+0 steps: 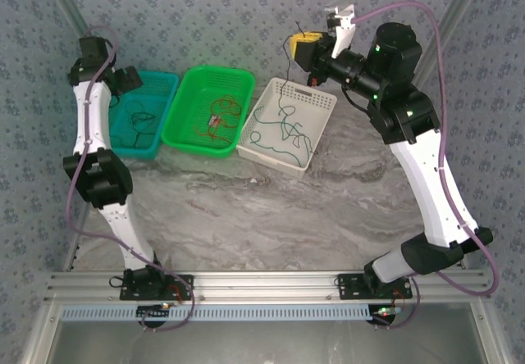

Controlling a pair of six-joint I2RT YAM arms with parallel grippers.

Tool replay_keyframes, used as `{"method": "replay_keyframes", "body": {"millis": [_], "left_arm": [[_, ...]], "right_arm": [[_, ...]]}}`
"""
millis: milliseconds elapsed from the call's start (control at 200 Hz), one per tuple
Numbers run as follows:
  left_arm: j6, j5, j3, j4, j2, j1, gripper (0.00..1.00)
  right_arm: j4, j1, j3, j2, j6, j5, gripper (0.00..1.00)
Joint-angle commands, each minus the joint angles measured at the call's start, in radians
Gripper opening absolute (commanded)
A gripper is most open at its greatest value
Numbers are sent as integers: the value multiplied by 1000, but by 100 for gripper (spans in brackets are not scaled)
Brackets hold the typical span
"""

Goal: Untangle the cables

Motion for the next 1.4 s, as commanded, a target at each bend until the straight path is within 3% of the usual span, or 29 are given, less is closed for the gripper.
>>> {"method": "replay_keyframes", "body": {"millis": [0,140,195,270,315,430,650,919,1079,1239,1309,1394], "left_arm": [[34,108,-184,7,-202,-42,99],[146,351,-516,310,-466,-161,99],[185,443,-669,478,-559,-232,99],[250,671,-886,754,-653,-342,99],[284,721,-978,876,-683,-422,99],[282,737,-1083,1068,-675,-564,99],[298,749,-1132,1337,-560,-739,99],[157,790,-1098,1596,-409,-779,99],[149,791,-1059,1605,-359,-796,87],[81,801,-1048,1684,-318,-795,85],[54,801,-1041,1713,-303,-797,75],[50,769,-1043,1724,-297,-797,40]], "right_arm": [[27,18,2,-17,3,-22,0],[52,44,1,-4,10,-26,0],[64,55,0,2,13,-25,0],[80,68,1,7,17,-23,0],[89,74,1,12,21,-22,0],[103,89,-1,18,34,-20,0],[110,116,-7,17,36,-13,0],[133,126,-39,4,45,-7,0],[154,126,-57,-7,47,0,0],[165,126,-77,-12,48,6,0],[174,127,-89,-15,53,9,0],[178,126,-100,-21,51,20,0]]}}
